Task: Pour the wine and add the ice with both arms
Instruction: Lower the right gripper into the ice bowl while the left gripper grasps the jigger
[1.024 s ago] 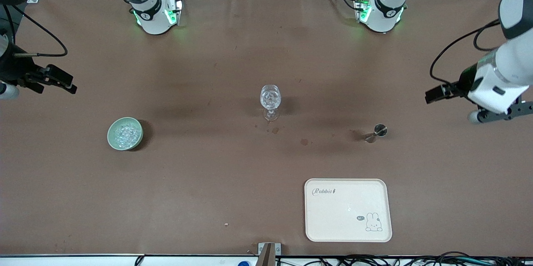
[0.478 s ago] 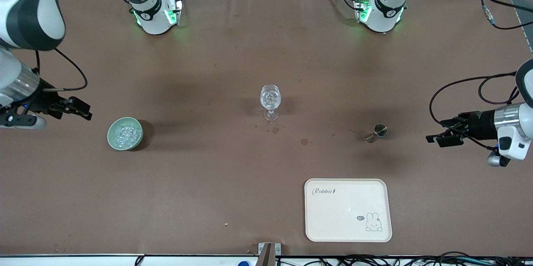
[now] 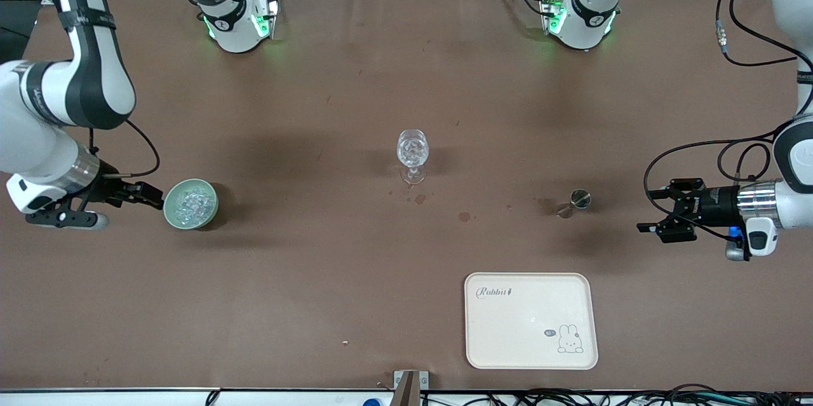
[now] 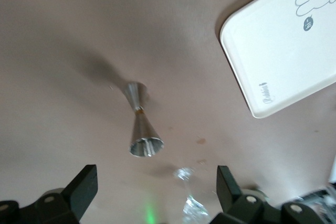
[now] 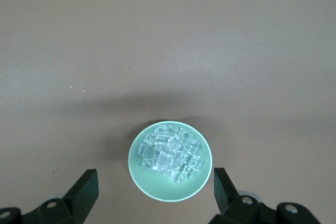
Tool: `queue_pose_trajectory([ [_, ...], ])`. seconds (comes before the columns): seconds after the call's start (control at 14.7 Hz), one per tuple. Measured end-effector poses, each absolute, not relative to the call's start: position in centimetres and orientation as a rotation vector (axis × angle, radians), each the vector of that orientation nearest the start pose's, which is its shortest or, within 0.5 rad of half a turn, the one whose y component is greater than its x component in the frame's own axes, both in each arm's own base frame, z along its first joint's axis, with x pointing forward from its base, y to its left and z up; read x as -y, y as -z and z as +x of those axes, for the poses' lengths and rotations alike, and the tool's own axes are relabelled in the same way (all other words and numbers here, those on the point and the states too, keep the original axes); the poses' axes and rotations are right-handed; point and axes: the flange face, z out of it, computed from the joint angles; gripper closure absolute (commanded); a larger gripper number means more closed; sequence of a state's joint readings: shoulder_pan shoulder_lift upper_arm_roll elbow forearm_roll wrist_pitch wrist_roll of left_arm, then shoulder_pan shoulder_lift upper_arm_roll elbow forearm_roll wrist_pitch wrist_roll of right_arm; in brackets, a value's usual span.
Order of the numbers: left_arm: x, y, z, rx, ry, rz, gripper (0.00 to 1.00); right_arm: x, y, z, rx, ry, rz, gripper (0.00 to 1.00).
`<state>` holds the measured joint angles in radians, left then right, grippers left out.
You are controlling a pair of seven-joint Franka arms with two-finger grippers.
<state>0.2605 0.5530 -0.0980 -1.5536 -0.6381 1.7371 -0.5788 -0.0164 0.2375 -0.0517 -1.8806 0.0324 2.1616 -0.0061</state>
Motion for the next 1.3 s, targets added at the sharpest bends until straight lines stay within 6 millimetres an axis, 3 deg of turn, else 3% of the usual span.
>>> queue_pose_trajectory([
  [0.2, -7.2, -28.3, 65.5, -1.233, 0.717, 2.082, 0.00, 4.5, -35.6, 61.9, -0.137, 0.076, -3.128, 0.03],
  [0.34, -8.0, -25.1, 65.2, -1.261, 0.769, 2.012, 0.00, 4.6, -32.8, 61.1, -0.143, 0.105, -3.130, 0.03],
  [0.55, -7.7, -21.3, 64.8, -1.280, 0.837, 1.927, 0.00, 4.6, -29.3, 59.6, -0.146, 0.079, -3.133, 0.03],
  [0.82, -6.9, -18.6, 64.3, -1.296, 0.916, 1.836, 0.11, 4.6, -27.2, 59.2, -0.146, 0.025, -3.134, 0.05],
  [1.16, -6.2, -14.9, 63.4, -1.344, 1.016, 1.748, 0.11, 4.6, -25.1, 58.9, -0.146, -0.030, -3.135, 0.07],
  [1.3, -6.0, -13.7, 63.0, -1.351, 1.049, 1.723, 0.14, 4.5, -24.4, 58.9, -0.146, -0.043, -3.135, 0.13],
])
